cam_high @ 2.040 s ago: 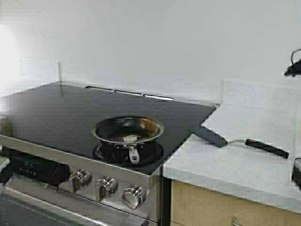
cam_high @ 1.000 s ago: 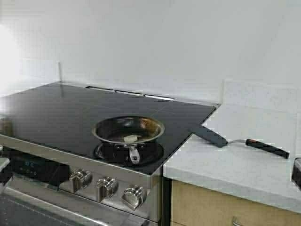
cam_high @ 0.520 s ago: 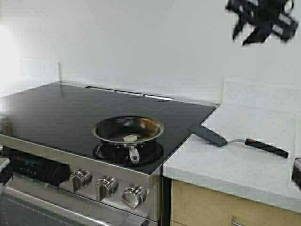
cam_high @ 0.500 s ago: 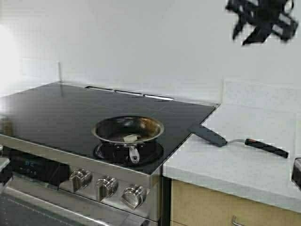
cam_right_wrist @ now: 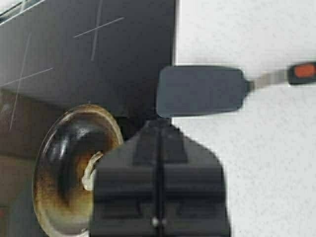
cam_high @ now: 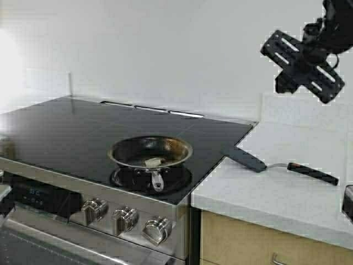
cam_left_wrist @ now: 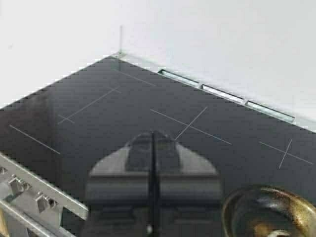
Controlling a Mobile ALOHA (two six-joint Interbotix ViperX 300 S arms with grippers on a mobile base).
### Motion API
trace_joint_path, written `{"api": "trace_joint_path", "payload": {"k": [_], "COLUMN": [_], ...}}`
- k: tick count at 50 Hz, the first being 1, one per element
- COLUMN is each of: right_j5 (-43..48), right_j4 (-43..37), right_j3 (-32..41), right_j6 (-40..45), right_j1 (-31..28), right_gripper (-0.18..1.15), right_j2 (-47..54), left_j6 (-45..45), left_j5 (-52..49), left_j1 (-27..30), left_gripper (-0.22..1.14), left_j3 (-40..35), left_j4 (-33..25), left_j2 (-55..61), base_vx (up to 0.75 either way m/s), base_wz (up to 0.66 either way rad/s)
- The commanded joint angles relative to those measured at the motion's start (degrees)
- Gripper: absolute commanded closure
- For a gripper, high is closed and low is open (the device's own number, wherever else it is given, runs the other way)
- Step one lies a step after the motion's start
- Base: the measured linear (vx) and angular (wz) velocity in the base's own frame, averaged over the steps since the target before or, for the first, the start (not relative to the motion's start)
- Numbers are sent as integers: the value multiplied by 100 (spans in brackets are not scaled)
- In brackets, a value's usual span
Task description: Add oil to the pan and cook the shrimp and serve it
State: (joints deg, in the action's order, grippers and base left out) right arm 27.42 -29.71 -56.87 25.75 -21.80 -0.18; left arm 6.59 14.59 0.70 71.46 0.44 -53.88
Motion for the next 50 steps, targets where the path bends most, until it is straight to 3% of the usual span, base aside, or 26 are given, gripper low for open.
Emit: {"api": "trace_joint_path", "payload": {"k": [1, 13, 23, 29, 40, 50], "right_j5": [220, 624, 721, 747, 747, 1573], "right_j4": [-571, -1362, -1362, -1345, -1283, -756], "right_j3": [-53, -132, -123, -97, 88, 132], "right_j6": [18, 299, 1099, 1310, 1591, 2646], "right_j1": [-167, -571, -642, -650, -642, -694], "right_gripper": [89, 89, 84, 67, 8, 6], "right_j2": [26, 431, 1011, 1362, 1960, 2250], "left_j6": [9, 18, 18, 18, 26, 26], "left_j5": [26, 26, 26, 26, 26, 26], "left_j1": [9, 9, 9, 9, 9, 9], "left_gripper": [89, 89, 89, 89, 89, 89], "left_j3": [-88, -88, -97, -97, -105, -105], "left_j4": [0, 0, 0, 0, 9, 0], "left_j2": [26, 26, 26, 26, 26, 18], "base_vx": [0, 0, 0, 0, 0, 0], "base_wz": [0, 0, 0, 0, 0, 0]}}
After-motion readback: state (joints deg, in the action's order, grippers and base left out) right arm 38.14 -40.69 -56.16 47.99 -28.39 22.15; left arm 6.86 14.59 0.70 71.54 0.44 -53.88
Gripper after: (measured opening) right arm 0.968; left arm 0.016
